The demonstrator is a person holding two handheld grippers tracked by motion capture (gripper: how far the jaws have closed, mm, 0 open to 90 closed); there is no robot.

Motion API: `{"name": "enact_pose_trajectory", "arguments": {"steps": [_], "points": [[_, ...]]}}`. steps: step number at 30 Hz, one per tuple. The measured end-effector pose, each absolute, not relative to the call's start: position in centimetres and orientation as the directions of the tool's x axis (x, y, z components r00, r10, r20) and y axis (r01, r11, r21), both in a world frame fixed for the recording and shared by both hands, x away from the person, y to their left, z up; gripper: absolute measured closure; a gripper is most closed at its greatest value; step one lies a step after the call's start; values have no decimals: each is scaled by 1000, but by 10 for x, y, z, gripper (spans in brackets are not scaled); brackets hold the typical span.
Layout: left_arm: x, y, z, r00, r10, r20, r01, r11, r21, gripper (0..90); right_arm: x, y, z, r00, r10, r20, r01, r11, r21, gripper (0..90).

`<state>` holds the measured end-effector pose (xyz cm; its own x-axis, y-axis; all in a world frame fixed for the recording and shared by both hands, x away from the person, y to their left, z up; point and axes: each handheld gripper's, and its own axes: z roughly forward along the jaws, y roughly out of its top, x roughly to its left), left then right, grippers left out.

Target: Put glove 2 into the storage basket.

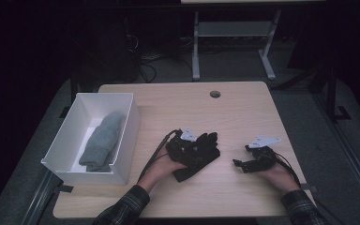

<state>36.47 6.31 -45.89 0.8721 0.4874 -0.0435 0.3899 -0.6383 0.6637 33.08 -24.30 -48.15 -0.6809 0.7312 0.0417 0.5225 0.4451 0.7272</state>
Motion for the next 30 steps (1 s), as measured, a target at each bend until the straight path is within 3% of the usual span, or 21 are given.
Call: {"name": "enact_pose_trajectory", "arguments": {"steps": [19, 23, 30], "points": [[366, 64, -468, 866, 495, -73, 415, -628, 658, 152, 330, -242, -482, -685, 727, 40, 518, 449, 728, 186], [364, 65, -467, 879, 469, -87, 403, -633, 661, 239, 330, -242, -482, -685, 727, 40, 519, 449, 728, 186], [362, 64, -463, 893, 423, -156, 415, -635, 651, 566, 330, -242, -482, -685, 727, 41, 519, 448, 728, 186]]}}
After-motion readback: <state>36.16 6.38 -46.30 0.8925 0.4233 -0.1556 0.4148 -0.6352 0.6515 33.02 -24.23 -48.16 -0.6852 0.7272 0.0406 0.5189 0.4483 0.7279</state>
